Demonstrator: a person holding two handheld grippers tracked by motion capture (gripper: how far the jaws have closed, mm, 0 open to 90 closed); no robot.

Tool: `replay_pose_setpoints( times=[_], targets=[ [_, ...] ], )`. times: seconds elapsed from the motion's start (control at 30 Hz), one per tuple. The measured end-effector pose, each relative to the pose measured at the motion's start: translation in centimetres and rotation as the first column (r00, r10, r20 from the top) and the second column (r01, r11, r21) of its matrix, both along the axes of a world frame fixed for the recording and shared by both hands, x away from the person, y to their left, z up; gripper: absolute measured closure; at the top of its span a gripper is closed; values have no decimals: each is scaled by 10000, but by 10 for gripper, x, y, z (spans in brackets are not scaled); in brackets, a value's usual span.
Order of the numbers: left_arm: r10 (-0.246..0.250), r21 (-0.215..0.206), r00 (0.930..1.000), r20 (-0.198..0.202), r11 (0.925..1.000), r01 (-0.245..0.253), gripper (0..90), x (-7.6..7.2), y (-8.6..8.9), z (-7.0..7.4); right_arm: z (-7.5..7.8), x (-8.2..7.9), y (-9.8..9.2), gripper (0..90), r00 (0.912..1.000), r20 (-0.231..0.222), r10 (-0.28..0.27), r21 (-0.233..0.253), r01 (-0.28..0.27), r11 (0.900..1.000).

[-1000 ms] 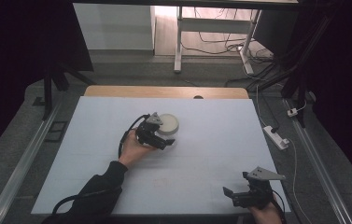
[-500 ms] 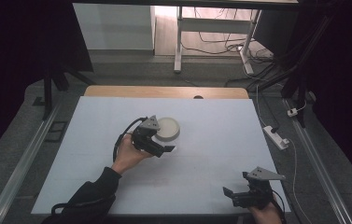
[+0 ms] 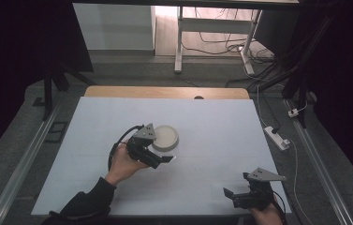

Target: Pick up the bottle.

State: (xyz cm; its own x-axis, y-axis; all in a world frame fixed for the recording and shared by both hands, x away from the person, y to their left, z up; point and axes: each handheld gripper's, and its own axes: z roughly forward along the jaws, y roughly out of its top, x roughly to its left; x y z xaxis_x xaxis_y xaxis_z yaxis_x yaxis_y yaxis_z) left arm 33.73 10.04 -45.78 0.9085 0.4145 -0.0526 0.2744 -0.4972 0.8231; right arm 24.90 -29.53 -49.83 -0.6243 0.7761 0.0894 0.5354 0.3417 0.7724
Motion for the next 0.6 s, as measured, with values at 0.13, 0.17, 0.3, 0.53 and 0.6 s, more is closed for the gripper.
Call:
replay_pose_setpoints(
  times=[0.13, 0.17, 0.3, 0.53, 0.6],
  targets=[
    [16, 82, 10000, -76, 10000, -15, 77, -9, 3, -1, 0, 0, 0, 0, 10000, 26, 9, -21, -9, 10000],
    [10, 128, 10000, -64, 9999, -9, 77, -11, 4, -1, 0, 0, 0, 0, 10000, 32, 18, -25, -18, 10000],
    [-3, 187, 9999, -143, 9998, 6, 77, -19, 5, -2, 0, 0, 0, 0, 10000, 40, 32, -22, -31, 10000],
    [-164, 278, 9994, -304, 9995, 173, 77, -33, 1, -4, 0, -1, 0, 0, 9999, 79, 68, 9, -68, 10000],
    [-236, 243, 9991, -357, 9994, 245, 77, -36, 0, -4, 0, -1, 1, 0, 9999, 89, 81, -1, -81, 10000]
  ],
)
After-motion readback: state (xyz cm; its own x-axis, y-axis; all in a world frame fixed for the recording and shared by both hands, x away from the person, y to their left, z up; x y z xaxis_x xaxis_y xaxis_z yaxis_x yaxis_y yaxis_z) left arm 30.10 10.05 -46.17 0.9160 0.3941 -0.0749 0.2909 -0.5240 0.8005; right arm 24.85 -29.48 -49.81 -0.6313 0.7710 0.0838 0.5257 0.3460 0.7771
